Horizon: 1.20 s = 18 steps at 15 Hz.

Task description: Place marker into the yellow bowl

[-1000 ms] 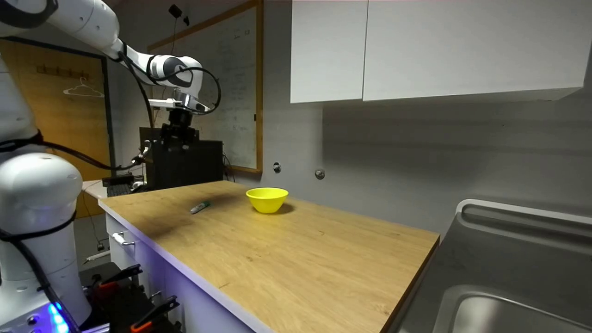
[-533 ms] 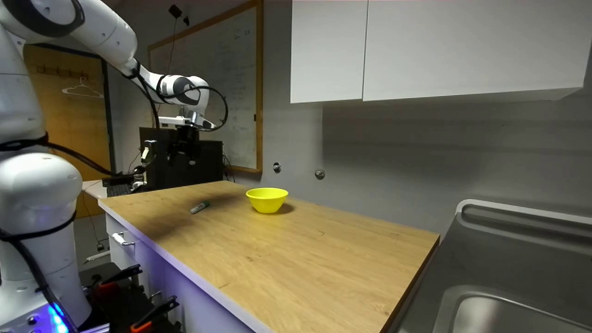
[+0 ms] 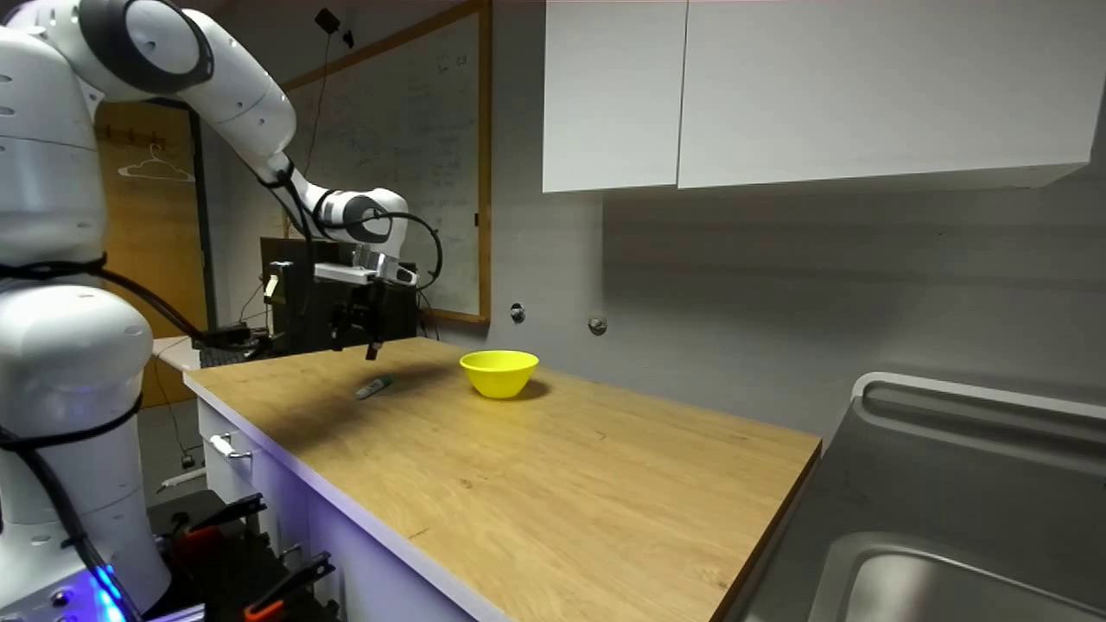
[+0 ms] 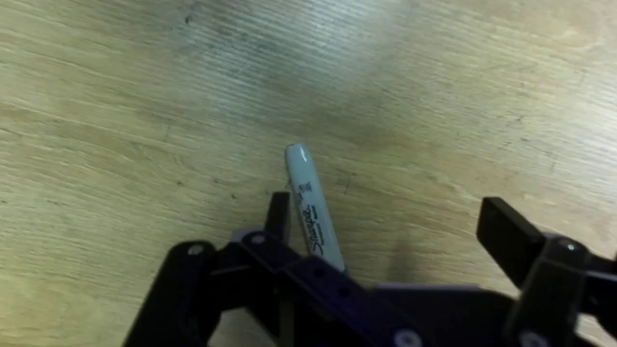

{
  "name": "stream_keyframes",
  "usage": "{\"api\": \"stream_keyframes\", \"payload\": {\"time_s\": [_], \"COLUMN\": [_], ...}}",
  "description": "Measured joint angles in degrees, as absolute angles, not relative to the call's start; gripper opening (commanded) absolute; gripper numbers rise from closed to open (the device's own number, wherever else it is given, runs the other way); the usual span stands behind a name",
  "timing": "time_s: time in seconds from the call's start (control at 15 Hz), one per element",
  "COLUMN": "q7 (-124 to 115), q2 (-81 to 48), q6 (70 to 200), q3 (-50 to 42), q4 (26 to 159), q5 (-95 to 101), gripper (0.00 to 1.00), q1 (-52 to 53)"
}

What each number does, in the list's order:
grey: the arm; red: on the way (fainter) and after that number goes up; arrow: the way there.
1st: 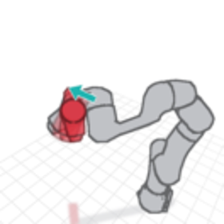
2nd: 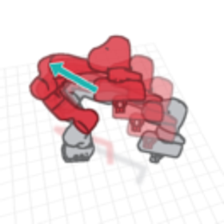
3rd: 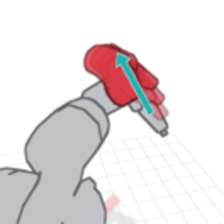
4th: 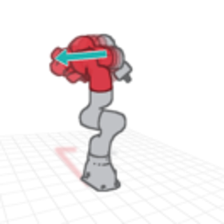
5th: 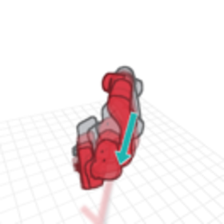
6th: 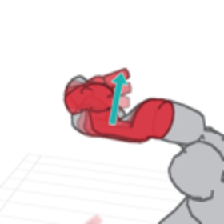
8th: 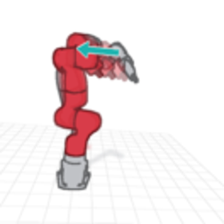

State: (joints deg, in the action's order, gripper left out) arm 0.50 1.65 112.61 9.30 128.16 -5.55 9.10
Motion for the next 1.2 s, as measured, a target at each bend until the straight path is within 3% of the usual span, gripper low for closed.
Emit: {"api": "stream_keyframes", "payload": {"time_s": [0.4,1.2], "q7": [2.02,3.28], "q2": [-1.43,-3.77], "q6": [119.73,120.28], "q3": [9.25,8.71], "q4": [130.34,130.29], "q5": [-5.18,-2.71], "gripper": [1.0,1.0], "q1": [8.88,8.23]}}
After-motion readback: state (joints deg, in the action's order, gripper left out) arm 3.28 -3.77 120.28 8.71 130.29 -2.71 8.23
